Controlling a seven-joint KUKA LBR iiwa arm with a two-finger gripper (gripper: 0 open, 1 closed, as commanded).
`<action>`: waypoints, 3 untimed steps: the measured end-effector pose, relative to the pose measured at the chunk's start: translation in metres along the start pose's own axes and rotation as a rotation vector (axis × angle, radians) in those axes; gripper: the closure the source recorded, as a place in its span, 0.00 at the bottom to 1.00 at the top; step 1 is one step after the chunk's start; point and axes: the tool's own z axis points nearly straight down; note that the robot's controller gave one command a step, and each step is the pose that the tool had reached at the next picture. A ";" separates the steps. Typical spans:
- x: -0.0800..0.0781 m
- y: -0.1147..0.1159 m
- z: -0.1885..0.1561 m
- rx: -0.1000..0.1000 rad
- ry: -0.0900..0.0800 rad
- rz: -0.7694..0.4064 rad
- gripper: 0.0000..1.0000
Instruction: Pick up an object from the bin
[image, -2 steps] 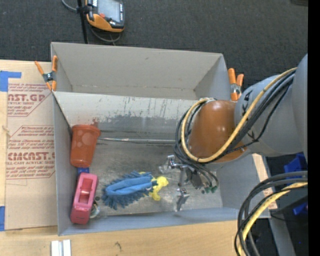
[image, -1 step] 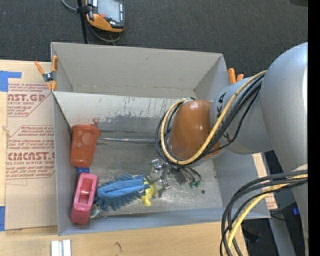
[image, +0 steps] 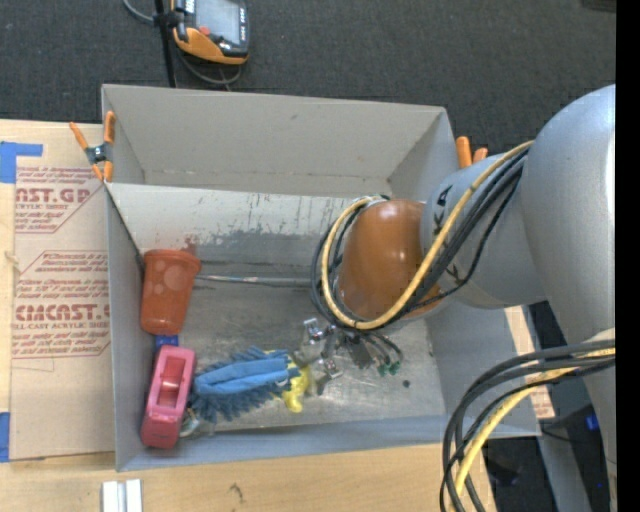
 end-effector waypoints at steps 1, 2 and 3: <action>0.000 0.020 -0.041 -0.001 0.008 0.035 1.00; -0.003 0.020 -0.094 -0.001 0.004 -0.039 1.00; 0.013 0.057 -0.105 -0.001 0.002 0.319 1.00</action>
Offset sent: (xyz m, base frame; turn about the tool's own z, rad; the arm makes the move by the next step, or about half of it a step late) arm -0.0008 0.0083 0.1750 -0.2680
